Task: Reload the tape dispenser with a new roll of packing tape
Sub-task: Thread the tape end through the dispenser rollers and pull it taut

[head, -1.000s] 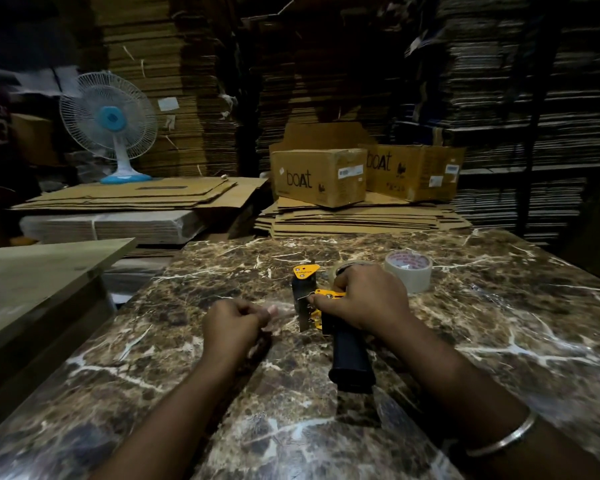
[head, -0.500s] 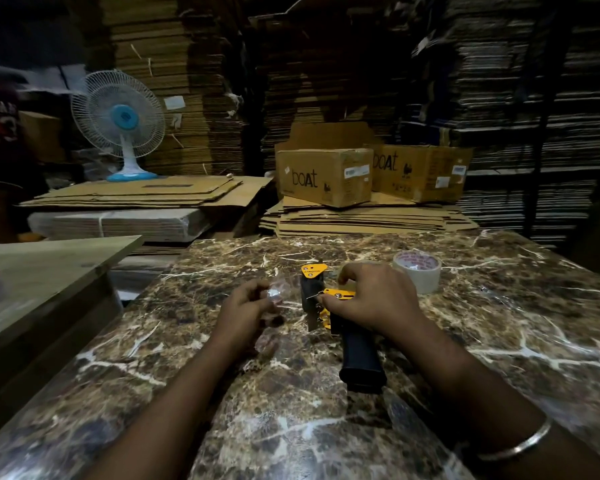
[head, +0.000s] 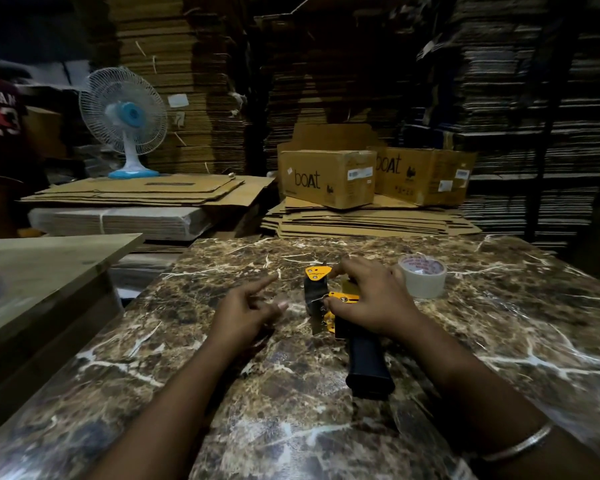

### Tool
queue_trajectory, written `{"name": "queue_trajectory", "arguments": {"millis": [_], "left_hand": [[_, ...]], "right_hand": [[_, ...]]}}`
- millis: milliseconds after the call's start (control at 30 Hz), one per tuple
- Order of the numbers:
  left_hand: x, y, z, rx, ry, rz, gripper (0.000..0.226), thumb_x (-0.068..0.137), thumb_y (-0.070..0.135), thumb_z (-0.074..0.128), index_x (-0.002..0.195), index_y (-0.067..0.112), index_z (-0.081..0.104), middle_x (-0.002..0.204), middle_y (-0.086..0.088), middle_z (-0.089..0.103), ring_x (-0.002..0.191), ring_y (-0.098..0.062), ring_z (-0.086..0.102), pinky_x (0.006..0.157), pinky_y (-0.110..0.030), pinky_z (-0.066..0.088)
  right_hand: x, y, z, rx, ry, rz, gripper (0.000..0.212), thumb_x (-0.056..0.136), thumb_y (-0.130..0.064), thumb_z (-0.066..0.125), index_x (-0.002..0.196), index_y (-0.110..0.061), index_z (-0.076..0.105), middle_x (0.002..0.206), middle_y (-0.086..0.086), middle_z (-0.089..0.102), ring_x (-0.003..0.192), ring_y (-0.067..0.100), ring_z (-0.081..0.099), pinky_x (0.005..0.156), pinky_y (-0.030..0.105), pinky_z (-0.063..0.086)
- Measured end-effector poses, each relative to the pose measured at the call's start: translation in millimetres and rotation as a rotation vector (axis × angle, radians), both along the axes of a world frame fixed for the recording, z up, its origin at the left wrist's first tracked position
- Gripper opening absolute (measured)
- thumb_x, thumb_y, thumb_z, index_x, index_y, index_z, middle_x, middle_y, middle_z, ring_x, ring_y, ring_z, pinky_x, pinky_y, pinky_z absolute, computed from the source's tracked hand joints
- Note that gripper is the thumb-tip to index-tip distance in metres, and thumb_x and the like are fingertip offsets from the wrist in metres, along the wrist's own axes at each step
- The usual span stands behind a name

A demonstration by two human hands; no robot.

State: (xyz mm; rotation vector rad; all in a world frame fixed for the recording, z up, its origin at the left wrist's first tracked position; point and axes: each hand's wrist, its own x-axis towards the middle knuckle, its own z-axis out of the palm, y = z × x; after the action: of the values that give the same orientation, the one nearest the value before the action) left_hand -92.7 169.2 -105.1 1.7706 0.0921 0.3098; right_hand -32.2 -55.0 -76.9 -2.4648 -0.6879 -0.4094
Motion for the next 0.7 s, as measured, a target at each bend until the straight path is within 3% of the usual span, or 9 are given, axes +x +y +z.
{"name": "queue_trajectory", "arguments": {"millis": [67,133,300,500,600,700], "left_hand": [[0,-1,1,0.022,0.012,0.001,0.022,0.086,0.014,0.073,0.108,0.019,0.076,0.085,-0.017,0.076,0.055,-0.016,0.063,0.048,-0.024,0.043],[0,-2,0,0.061,0.014,0.032,0.006,0.087,0.017,0.073,0.090,0.015,0.078,0.080,-0.014,0.075,0.050,-0.017,0.057,0.046,-0.023,0.040],[2,2,-1,0.006,0.018,-0.007,0.006,0.089,0.007,0.069,0.087,0.003,0.073,0.062,-0.009,0.069,0.043,-0.017,0.049,0.044,-0.024,0.034],[11,12,0,0.233,-0.033,-0.015,0.004,0.080,0.008,0.079,0.084,0.006,0.078,0.070,-0.007,0.076,0.056,-0.011,0.066,0.054,-0.028,0.050],[12,12,-2,0.236,-0.026,-0.056,0.004,0.080,0.006,0.078,0.084,0.005,0.076,0.062,0.001,0.070,0.047,-0.001,0.057,0.048,-0.021,0.042],[15,12,-6,0.241,-0.009,-0.079,0.004,0.082,0.008,0.077,0.084,0.005,0.075,0.055,0.008,0.065,0.042,0.003,0.050,0.044,-0.020,0.036]], "right_hand": [[0,0,2,-0.014,0.052,0.009,0.059,0.069,-0.064,0.055,0.123,-0.041,0.056,0.122,-0.015,0.058,0.115,0.014,0.053,0.109,0.051,0.027],[1,1,4,-0.032,0.094,0.023,0.061,0.069,-0.062,0.054,0.127,-0.042,0.052,0.128,-0.015,0.057,0.119,0.015,0.052,0.113,0.054,0.024],[0,2,8,-0.064,0.170,0.059,0.061,0.068,-0.056,0.053,0.128,-0.047,0.048,0.145,-0.017,0.050,0.133,0.014,0.046,0.118,0.061,0.012],[-6,-1,17,-0.088,0.224,0.099,0.060,0.068,-0.047,0.054,0.127,-0.052,0.051,0.153,-0.019,0.042,0.141,0.011,0.038,0.119,0.062,0.009],[-7,-3,21,-0.136,0.235,0.123,0.065,0.069,-0.050,0.052,0.134,-0.051,0.047,0.158,-0.018,0.037,0.145,0.013,0.034,0.120,0.062,0.010],[1,-9,22,-0.206,0.238,0.157,0.084,0.067,-0.059,0.054,0.148,-0.051,0.034,0.164,-0.013,0.027,0.150,0.017,0.026,0.119,0.065,0.010]]}}
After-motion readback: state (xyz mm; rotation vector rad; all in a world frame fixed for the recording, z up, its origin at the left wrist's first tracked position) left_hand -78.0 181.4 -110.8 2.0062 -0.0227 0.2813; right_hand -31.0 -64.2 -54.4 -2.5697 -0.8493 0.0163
